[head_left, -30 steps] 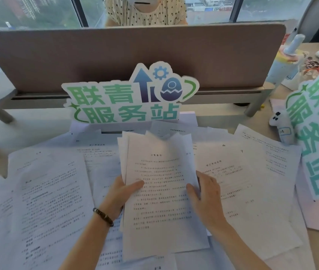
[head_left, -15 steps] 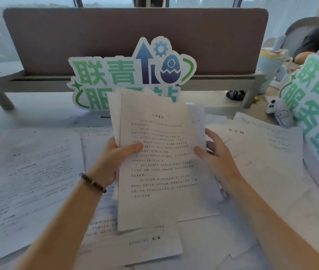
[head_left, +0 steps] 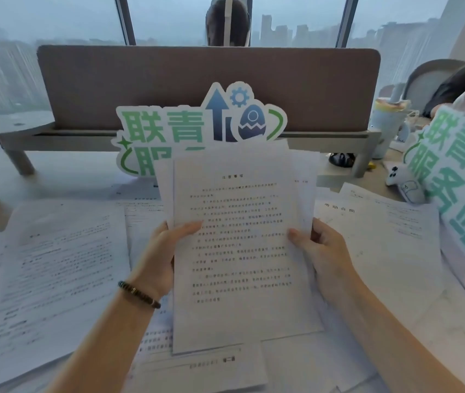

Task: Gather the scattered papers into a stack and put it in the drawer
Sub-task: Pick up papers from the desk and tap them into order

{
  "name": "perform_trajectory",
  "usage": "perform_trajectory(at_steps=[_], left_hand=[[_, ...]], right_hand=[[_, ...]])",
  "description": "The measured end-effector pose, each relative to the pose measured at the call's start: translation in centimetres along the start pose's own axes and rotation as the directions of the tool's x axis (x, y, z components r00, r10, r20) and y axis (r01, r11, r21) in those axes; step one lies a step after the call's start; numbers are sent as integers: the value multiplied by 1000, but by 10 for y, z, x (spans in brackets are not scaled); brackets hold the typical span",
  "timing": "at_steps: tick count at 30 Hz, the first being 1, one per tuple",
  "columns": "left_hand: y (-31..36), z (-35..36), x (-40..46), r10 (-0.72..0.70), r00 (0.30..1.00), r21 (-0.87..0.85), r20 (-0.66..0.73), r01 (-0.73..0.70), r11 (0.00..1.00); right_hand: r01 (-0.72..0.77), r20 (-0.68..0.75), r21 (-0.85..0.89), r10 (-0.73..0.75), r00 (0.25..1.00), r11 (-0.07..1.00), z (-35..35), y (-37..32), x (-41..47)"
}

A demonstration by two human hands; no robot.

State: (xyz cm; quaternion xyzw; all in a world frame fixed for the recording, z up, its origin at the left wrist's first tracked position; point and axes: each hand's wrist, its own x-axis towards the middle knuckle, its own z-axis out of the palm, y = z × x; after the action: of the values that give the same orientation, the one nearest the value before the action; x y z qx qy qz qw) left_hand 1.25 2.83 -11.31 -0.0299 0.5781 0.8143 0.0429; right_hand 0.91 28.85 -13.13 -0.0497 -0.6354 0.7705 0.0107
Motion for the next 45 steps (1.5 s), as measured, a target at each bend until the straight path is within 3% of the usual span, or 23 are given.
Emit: perform_trajectory(at_steps=[5,9,12,16,21,27,36,45], left_hand=[[-12,-1,-3,-67,995,26,74,66,998],[-10,2,-7,-38,999,92,12,37,995],[-7,7,-12,-64,997,32,-42,66,997],[-3,12,-13,-34,997,-3,-72,34,999],[-8,12,-11,-18,1000,-84,-9,17,996],[-14,11,-10,-16,999,44,30,15,999],[-14,14,-14,87,995,236,37,-94,967],[-17,20,-15,105,993,190,-47,-94,977]], right_hand=[[-5,-46,17,6,999,1000,1,4,0],[-36,6,67,35,999,997,2,3,-5],[-6,67,65,2,998,998,4,0,-10],[61,110,-78,-53,993,995,7,2,-9],[133,-2,-169,-135,991,977,8,3,-4],[170,-78,-118,-180,981,978,8,0,-7],[89,21,33,-90,996,995,9,-5,-11],[125,27,-8,-125,992,992,0,1,-10]])
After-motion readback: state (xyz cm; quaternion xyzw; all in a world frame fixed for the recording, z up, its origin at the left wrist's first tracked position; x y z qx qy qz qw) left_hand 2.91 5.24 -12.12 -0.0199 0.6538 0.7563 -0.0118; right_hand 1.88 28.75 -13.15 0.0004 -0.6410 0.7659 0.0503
